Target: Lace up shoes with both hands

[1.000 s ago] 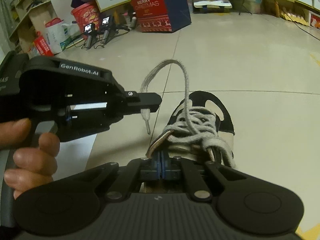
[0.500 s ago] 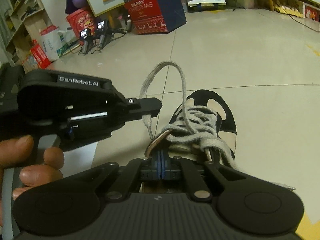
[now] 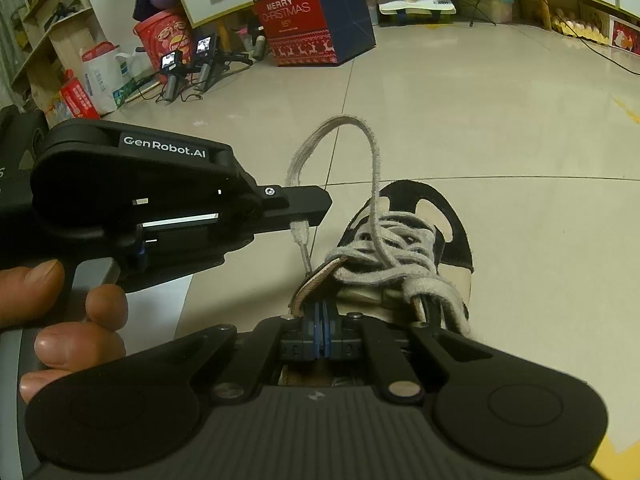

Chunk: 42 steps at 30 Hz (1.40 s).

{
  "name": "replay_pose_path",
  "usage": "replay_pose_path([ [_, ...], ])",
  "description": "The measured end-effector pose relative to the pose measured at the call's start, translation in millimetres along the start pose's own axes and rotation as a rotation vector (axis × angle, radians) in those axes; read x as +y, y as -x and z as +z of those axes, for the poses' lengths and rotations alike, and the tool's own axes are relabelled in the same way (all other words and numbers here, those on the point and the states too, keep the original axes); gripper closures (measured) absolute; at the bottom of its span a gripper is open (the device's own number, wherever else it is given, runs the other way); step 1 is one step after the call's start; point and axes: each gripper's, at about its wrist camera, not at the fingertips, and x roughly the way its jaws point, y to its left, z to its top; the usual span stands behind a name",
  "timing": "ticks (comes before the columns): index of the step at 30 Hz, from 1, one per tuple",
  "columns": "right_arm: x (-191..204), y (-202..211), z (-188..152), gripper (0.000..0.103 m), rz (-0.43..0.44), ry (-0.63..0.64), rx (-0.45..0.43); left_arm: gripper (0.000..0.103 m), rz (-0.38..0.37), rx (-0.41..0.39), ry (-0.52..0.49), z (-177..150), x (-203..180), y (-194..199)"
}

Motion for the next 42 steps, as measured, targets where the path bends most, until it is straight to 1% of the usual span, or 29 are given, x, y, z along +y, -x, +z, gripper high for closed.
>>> replay_pose_path([
  [4, 0, 0, 0, 0.098, -0.001, 0.0, 0.0, 0.101, 0.001, 0.005, -0.019, -2, -3, 0],
  [10, 1, 0, 0, 0.098, 0.0, -0.008, -0.001, 0.101, 0.009, 0.008, -0.019, -3, -1, 1],
  [16, 1, 0, 1, 0.097, -0.004, -0.007, -0.001, 0.101, 0.01, 0.002, -0.058, -5, -6, 3],
  [20, 1, -1, 0, 0.097, -0.01, -0.003, -0.003, 0.101, 0.008, 0.0, -0.045, -5, -4, 3],
  [30, 2, 0, -1, 0.097, -0.015, -0.004, -0.004, 0.101, 0.006, -0.012, -0.056, -6, -6, 3],
  [42, 0, 0, -1, 0.097, -0.014, -0.012, -0.004, 0.101, 0.01, -0.003, -0.068, -10, -6, 7],
])
